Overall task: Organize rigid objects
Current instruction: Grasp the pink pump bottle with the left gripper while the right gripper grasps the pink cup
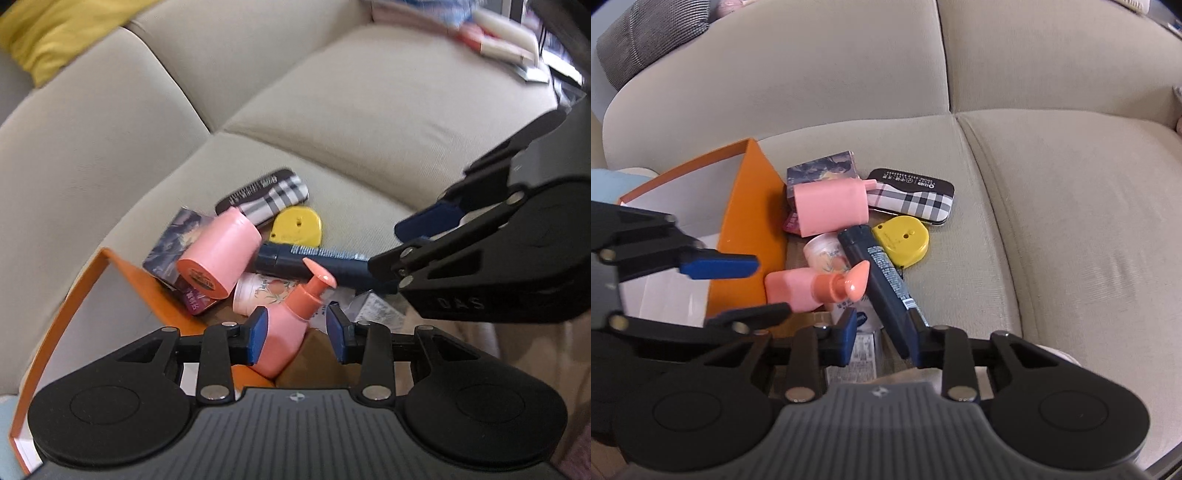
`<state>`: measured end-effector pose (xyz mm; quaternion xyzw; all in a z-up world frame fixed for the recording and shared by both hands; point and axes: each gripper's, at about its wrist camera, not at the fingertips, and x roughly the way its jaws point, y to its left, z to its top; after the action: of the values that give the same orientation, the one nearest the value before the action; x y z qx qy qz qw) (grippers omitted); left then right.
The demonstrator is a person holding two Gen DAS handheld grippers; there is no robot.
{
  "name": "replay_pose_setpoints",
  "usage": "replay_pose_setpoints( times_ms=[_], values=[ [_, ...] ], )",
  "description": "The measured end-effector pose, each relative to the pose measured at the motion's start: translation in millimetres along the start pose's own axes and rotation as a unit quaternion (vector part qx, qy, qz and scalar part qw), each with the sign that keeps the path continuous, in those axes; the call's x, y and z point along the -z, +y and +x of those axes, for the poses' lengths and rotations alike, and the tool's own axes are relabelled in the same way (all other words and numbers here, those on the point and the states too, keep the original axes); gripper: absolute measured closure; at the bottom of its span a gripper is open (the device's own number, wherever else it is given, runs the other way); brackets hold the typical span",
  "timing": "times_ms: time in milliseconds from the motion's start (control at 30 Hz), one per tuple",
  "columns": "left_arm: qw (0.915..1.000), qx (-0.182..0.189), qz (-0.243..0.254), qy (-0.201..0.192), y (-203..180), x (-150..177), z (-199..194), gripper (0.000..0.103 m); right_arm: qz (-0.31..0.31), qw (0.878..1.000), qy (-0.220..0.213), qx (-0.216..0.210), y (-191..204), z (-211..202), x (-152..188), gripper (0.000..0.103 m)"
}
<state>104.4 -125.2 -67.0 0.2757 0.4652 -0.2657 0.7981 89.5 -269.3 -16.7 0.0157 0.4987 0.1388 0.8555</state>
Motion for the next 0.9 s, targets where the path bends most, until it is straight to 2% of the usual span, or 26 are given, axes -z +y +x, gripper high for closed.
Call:
replay_pose_setpoints(
  times_ms=[167, 367, 500, 667, 900],
  values=[
    [0.9971, -0.014, 0.066, 0.035, -5.9, -8.8, 32.6, 0.059, 0.01, 1.0, 0.01, -0.001, -11.0, 15.1, -5.4, 0.073],
    [0.9938, -0.013, 0.095, 0.056, -20.4, -15.8, 58.9, 0.055, 0.023, 0.999, 0.026, -0.018, -22.6, 31.2, -9.1, 0.073],
    [0.9942, -0.007, 0.082, 0.069, -20.1, -17.5, 71.5, 0.054, 0.023, 0.999, 0.037, -0.022, -25.0, 42.7, -8.1, 0.073],
    [0.9969, -0.008, 0.051, 0.06, -14.4, -20.3, 70.9, 0.072, 0.027, 0.999, 0.037, -0.021, -30.5, 49.3, -9.0, 0.072],
    [0.9984, -0.026, -0.046, 0.02, 4.8, -18.3, 51.6, 0.075, 0.028, 0.999, 0.022, -0.028, -28.8, 49.1, -18.7, 0.071]
  ],
)
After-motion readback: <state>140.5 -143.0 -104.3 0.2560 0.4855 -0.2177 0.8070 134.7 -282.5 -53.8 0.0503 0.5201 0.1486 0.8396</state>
